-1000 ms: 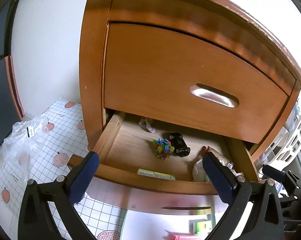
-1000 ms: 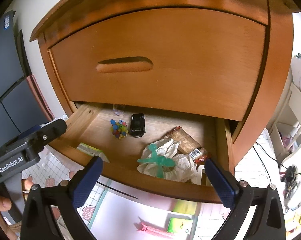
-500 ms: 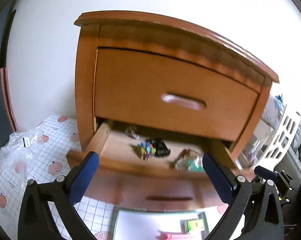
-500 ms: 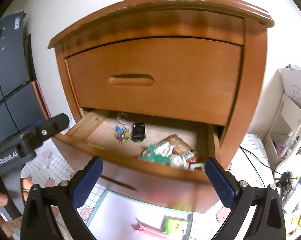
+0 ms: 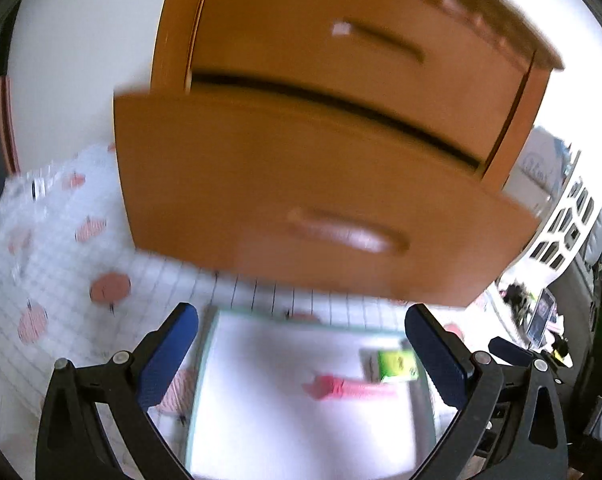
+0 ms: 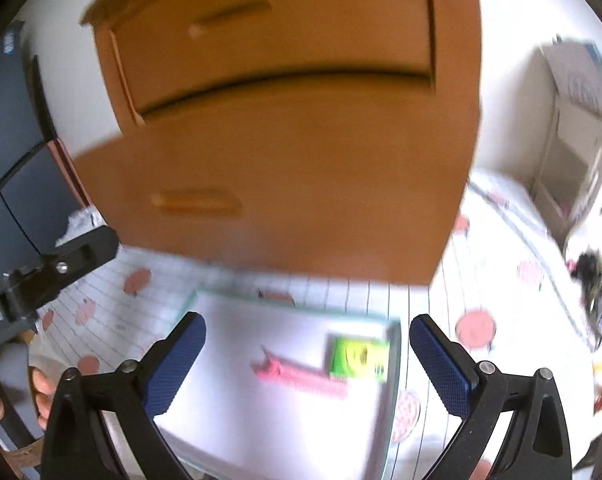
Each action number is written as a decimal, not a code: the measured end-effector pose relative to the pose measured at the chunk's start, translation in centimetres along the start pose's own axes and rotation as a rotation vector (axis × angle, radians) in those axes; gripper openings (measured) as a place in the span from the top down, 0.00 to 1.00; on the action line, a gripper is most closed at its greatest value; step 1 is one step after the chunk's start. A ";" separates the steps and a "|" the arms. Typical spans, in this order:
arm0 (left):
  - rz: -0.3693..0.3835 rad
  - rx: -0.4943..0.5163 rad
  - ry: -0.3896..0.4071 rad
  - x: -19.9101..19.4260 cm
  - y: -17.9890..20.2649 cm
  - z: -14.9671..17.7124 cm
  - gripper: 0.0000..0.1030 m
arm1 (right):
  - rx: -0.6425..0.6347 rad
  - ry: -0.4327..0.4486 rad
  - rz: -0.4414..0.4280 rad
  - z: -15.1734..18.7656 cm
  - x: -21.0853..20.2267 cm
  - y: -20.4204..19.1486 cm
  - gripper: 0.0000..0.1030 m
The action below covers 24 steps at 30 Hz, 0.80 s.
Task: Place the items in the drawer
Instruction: 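Withdraw both grippers from the drawer back over the tray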
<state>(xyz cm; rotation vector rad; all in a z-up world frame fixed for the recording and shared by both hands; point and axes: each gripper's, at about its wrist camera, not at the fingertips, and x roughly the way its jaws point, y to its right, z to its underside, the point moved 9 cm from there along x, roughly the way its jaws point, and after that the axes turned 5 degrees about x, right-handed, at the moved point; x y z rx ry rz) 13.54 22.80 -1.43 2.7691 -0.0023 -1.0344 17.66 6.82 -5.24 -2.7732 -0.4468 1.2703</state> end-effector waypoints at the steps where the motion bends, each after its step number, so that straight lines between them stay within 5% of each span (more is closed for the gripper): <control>1: -0.006 -0.001 -0.019 0.6 -0.1 0.8 0.00 | 0.009 -0.018 0.004 0.7 0.5 0.3 0.00; 12: -0.048 -0.006 -0.195 5.3 -0.9 8.1 0.00 | 0.056 -0.176 0.059 7.3 5.5 3.5 0.00; 24: -0.039 -0.040 -0.366 8.9 -0.5 12.0 0.00 | 0.115 -0.182 0.105 8.2 6.8 6.0 0.00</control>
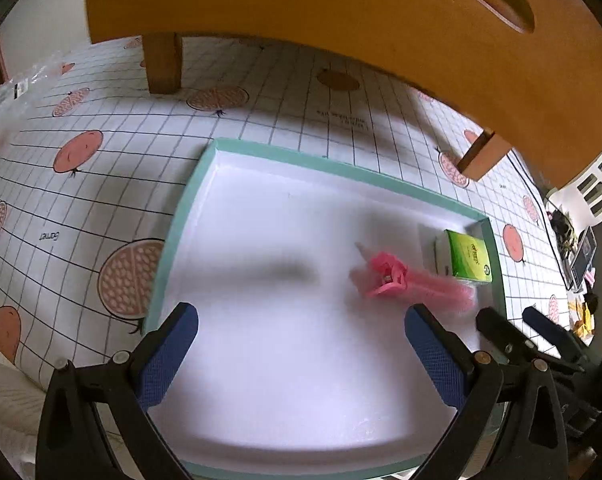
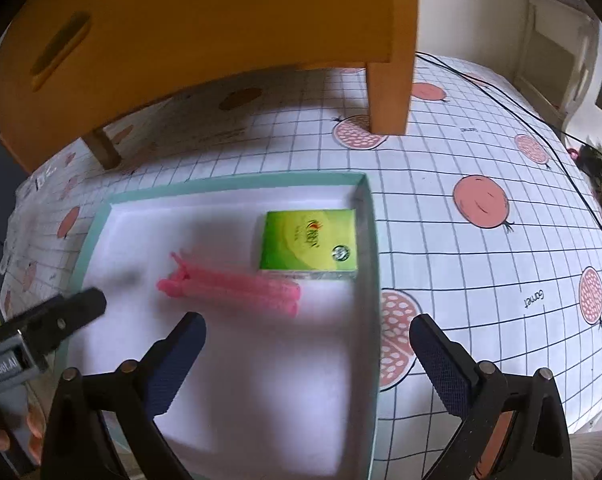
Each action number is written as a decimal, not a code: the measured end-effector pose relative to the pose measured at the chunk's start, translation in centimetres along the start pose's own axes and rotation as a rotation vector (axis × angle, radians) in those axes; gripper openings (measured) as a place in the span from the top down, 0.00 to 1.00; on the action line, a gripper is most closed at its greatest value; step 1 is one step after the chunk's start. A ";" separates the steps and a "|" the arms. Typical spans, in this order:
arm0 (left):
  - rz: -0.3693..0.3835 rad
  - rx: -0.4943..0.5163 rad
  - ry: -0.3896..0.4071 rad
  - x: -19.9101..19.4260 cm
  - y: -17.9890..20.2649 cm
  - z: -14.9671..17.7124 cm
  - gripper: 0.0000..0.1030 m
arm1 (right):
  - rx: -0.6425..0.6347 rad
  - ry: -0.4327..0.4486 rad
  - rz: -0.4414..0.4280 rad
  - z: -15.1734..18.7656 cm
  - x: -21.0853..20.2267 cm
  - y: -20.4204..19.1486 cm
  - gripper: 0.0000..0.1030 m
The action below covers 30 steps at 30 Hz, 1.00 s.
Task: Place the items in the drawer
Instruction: 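Withdraw both grippers from the drawer back over the tray, then grasp the pink hair roller clip with left gripper while right approaches tissue pack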
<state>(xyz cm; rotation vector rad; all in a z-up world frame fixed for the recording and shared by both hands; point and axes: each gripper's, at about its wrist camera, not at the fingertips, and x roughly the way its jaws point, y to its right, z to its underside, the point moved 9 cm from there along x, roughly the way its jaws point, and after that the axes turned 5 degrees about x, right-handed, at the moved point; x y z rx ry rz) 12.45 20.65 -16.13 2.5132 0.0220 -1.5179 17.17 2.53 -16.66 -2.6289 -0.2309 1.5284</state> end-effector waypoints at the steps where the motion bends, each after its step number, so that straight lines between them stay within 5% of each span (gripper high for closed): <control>1: -0.003 0.009 -0.004 0.1 0.3 0.1 0.00 | 0.003 0.007 0.005 -0.2 -0.2 0.2 0.00; 7: -0.006 0.106 -0.028 1.4 2.1 -0.5 0.00 | 0.036 0.024 0.024 -0.9 -0.4 1.4 0.00; 15: -0.005 0.360 -0.104 3.6 5.7 -0.1 0.00 | 0.093 0.035 0.029 -1.3 -0.6 2.8 0.00; 18: -0.020 0.472 -0.095 4.2 7.0 -0.4 0.00 | 0.100 0.036 0.020 -1.6 -0.5 2.8 0.00; 30: 0.025 0.637 -0.031 5.5 9.9 -2.4 0.02 | 0.108 0.004 0.005 -2.0 0.5 2.7 0.00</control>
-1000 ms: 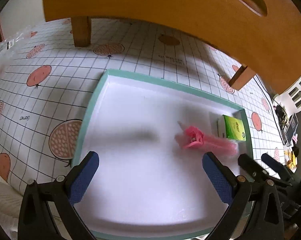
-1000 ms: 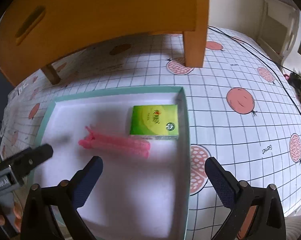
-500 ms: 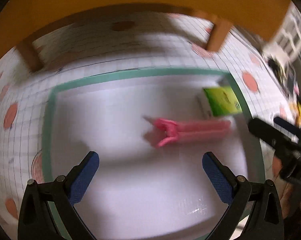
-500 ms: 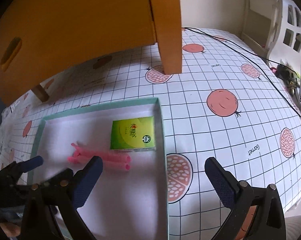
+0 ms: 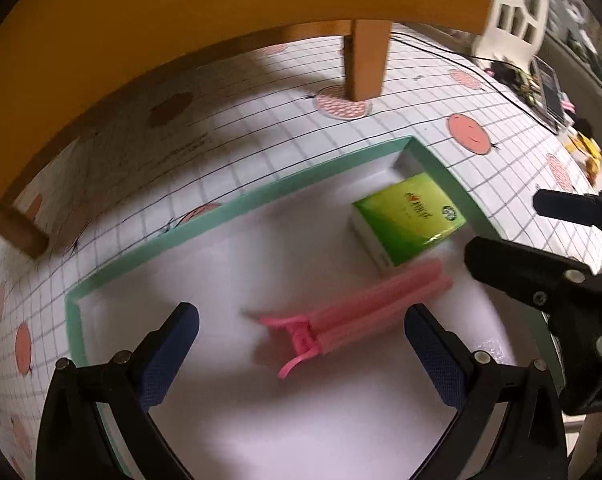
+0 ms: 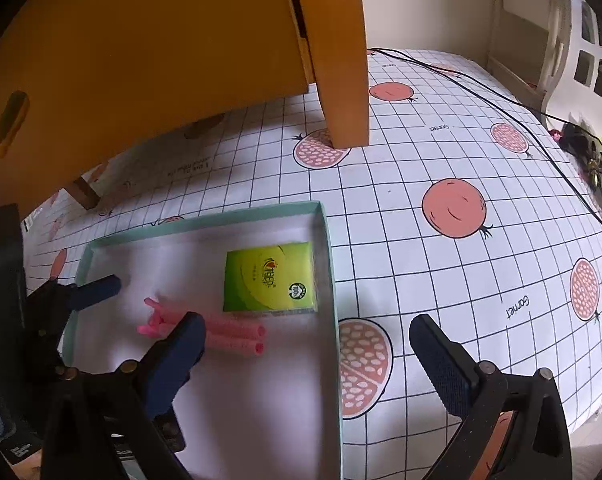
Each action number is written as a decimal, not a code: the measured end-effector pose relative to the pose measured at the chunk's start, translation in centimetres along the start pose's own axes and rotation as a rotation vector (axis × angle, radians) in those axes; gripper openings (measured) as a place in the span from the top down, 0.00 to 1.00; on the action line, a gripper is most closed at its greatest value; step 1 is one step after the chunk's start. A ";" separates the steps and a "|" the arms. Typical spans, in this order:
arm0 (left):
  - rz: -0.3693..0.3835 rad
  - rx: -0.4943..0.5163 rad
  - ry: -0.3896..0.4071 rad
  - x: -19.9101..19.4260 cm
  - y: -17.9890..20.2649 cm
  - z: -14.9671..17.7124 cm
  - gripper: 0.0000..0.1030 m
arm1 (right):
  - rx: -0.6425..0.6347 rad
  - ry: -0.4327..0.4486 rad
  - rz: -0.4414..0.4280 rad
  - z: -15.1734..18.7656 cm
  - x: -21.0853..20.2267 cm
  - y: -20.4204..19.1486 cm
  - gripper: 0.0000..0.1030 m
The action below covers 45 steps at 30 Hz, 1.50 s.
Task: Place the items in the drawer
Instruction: 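Grasp the pink hair roller clip with left gripper while right approaches tissue pack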
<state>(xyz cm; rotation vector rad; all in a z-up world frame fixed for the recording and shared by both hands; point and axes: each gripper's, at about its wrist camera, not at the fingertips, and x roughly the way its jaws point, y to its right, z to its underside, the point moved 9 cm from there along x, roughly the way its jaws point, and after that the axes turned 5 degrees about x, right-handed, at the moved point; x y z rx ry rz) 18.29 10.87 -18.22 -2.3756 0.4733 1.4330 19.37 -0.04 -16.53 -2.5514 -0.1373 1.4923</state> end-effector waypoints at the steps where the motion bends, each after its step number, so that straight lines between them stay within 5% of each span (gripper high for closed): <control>1: 0.009 0.012 0.004 0.1 0.3 -0.1 0.08 | 0.004 -0.005 0.001 0.1 0.1 0.1 0.00; 5: 0.057 0.043 -0.008 0.4 1.1 -0.2 0.30 | 0.027 -0.028 0.006 0.4 0.6 0.6 0.00; 19: 0.079 -0.005 -0.068 -0.9 0.5 2.3 0.58 | 0.023 -0.030 0.006 0.4 0.8 0.6 0.00; 31: 0.053 -0.203 -0.140 -1.6 -1.3 5.2 0.60 | -0.119 -0.035 -0.001 -1.0 1.8 -1.9 0.00; 38: 0.051 -0.399 -0.150 -1.6 -4.3 6.5 0.62 | -0.221 -0.030 0.029 -2.2 3.1 -2.6 0.00; 45: 0.054 -0.458 -0.137 -1.9 -5.5 6.7 0.62 | -0.296 -0.030 -0.016 -2.5 4.0 -3.7 0.00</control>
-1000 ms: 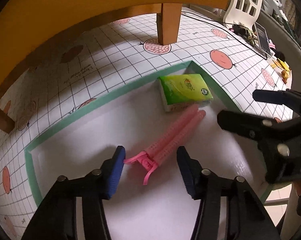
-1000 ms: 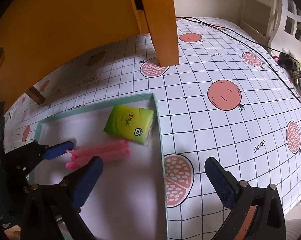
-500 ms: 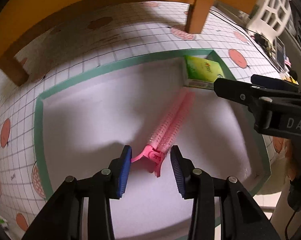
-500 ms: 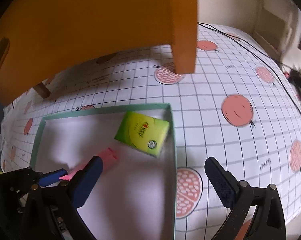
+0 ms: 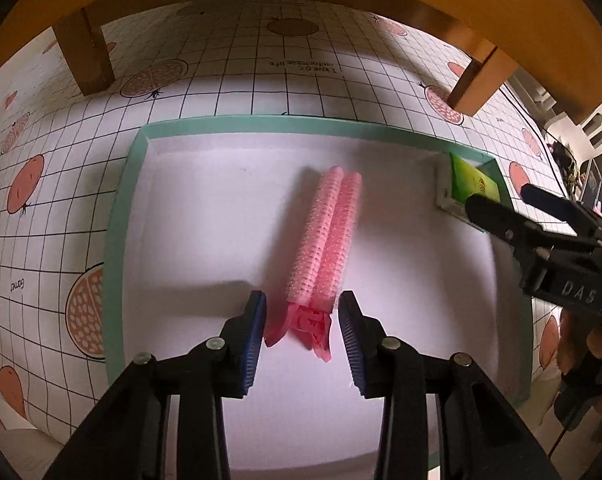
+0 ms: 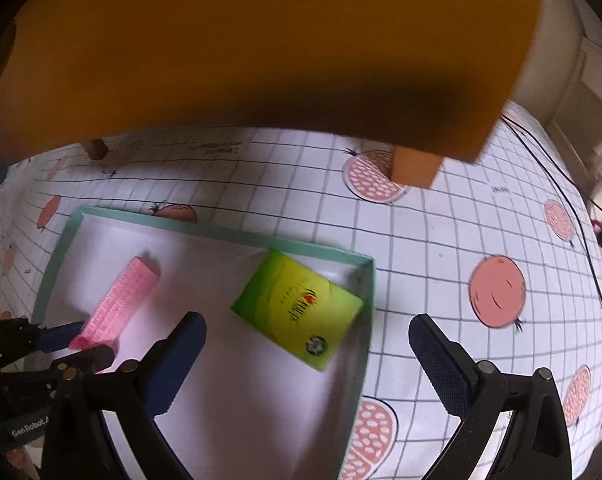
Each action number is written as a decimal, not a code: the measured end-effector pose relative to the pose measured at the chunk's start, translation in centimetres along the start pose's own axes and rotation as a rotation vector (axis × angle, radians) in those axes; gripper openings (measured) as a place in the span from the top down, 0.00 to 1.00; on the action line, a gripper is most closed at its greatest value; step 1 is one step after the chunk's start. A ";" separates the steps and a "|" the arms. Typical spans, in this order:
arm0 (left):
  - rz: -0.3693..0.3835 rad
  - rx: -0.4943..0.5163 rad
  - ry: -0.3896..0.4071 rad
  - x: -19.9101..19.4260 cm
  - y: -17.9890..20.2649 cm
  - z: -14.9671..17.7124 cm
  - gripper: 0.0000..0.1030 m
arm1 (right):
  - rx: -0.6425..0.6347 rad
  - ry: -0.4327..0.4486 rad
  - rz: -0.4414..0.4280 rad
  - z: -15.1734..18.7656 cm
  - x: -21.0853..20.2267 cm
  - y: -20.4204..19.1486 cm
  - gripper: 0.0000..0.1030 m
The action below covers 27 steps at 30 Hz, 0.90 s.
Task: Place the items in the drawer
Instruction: 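Grasp the pink hair roller clip with left gripper while right approaches tissue pack, then lift pink roller with left gripper while right grasps green tissue pack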
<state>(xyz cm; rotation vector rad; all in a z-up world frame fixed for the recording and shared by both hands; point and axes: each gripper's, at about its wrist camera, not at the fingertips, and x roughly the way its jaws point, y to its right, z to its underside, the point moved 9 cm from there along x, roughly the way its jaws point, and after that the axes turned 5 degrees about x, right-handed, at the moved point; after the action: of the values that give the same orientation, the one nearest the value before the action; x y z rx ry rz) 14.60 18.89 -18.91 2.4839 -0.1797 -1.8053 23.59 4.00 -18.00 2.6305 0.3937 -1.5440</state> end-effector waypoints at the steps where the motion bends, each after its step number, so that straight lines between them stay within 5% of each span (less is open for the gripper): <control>1: 0.003 -0.001 0.005 -0.1 0.0 -0.1 0.62 | -0.008 -0.003 -0.008 0.1 0.1 -0.2 0.00; 15: 0.020 -0.088 0.041 -1.1 -1.6 -1.2 0.58 | -0.022 -0.069 -0.050 1.3 1.0 -1.2 0.01; 27: 0.027 -0.105 0.035 -0.6 -2.0 -1.2 0.58 | -0.104 -0.023 -0.056 0.1 0.3 -2.4 0.01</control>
<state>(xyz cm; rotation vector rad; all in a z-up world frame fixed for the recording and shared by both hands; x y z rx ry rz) 15.62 20.97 -18.20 2.4274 -0.1124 -1.7128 23.04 6.32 -18.10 2.5413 0.5351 -1.5243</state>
